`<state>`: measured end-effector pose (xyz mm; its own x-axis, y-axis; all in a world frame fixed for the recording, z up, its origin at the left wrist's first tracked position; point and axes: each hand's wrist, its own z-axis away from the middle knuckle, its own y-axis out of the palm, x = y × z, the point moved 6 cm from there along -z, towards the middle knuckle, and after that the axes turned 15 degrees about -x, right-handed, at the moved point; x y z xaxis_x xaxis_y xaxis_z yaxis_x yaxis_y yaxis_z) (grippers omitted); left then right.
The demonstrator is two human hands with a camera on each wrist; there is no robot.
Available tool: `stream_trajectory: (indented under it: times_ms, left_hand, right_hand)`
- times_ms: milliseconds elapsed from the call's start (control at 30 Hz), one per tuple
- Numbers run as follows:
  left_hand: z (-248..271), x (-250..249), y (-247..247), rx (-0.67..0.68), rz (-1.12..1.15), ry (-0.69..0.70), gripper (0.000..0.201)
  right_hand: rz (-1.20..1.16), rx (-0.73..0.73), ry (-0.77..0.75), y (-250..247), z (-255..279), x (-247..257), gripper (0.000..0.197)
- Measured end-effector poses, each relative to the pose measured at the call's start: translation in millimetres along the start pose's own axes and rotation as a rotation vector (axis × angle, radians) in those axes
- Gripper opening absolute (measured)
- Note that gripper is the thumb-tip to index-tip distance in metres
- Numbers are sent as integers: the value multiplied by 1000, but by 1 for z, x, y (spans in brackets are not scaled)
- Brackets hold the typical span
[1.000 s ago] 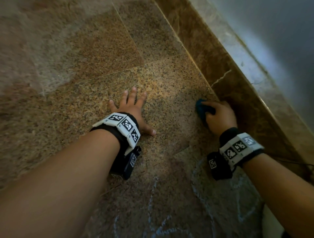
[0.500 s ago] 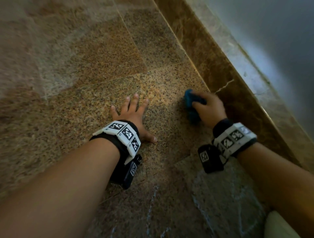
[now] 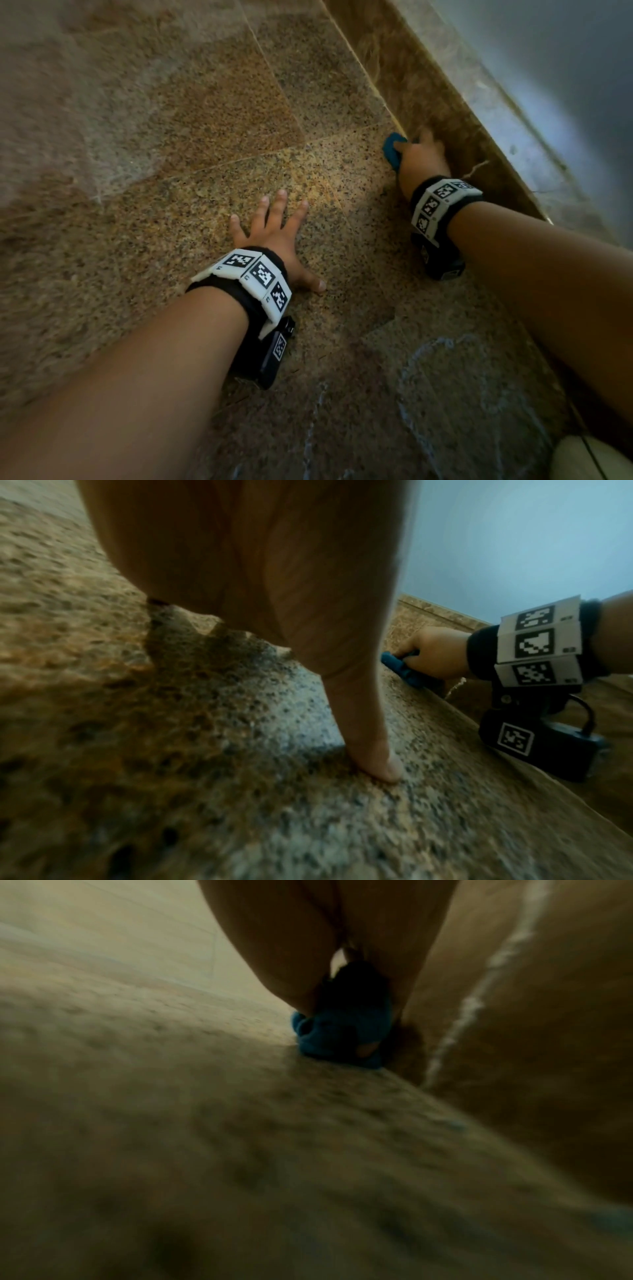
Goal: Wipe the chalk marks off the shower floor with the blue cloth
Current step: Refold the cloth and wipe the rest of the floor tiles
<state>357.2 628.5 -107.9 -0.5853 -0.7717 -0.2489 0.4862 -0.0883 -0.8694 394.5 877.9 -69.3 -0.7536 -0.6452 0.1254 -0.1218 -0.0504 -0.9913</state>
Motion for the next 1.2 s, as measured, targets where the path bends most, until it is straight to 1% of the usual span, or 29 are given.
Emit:
stream_trajectory:
  times_ms: [33,100,233,367,433,533,600,633,700,733,800,867,933,1067,1133,1200]
  left_hand:
    - [0,0,0,-2,3,2,133]
    - [0,0,0,-6,9,4,132]
    - [0,-1,1,-17,11,13,133]
    - [1,-1,0,-12,7,13,132]
    - [1,-1,0,-10,1,12,132]
    - [1,-2,-1,-10,-6,13,132]
    - [0,-1,-1,-7,-9,10,132]
    - [0,-1,-1,-6,-12,8,132]
    - [0,0,-1,-7,-14,6,132]
    - [0,0,-1,-8,-13,5,132]
    - [0,0,-1,-10,-15,5,132]
    - [-1,-1,-1,-12,-17,6,132]
    - [-1,-1,-2,-18,-20,4,133]
    - [-1,0,0,-30,-19,1,133]
    - [0,1,0,-32,-17,5,133]
    - [0,1,1,-26,-12,4,133]
  right_hand:
    - [84,-1,-12,1,1,-5,40]
    - [172,10,31,2,3,-14,44]
    - [281,57,43,-2,19,-23,36]
    - [187,79,137,-1,43,-45,41]
    - [147,98,101,-1,58,-52,41]
    - [25,80,71,-9,78,-60,46]
    - [62,82,50,-12,90,-64,54]
    - [131,77,14,-13,95,-62,57]
    - [232,13,-105,-12,101,-53,61]
    - [228,-3,-157,-10,101,-48,60]
    - [195,41,-225,0,96,-43,54]
    - [163,88,-245,8,91,-47,51]
    - [155,78,-243,12,91,-56,52]
    - [125,49,-207,15,114,-69,56]
    - [50,1,-193,11,117,-65,61]
    - [-34,-118,-238,2,103,-52,66]
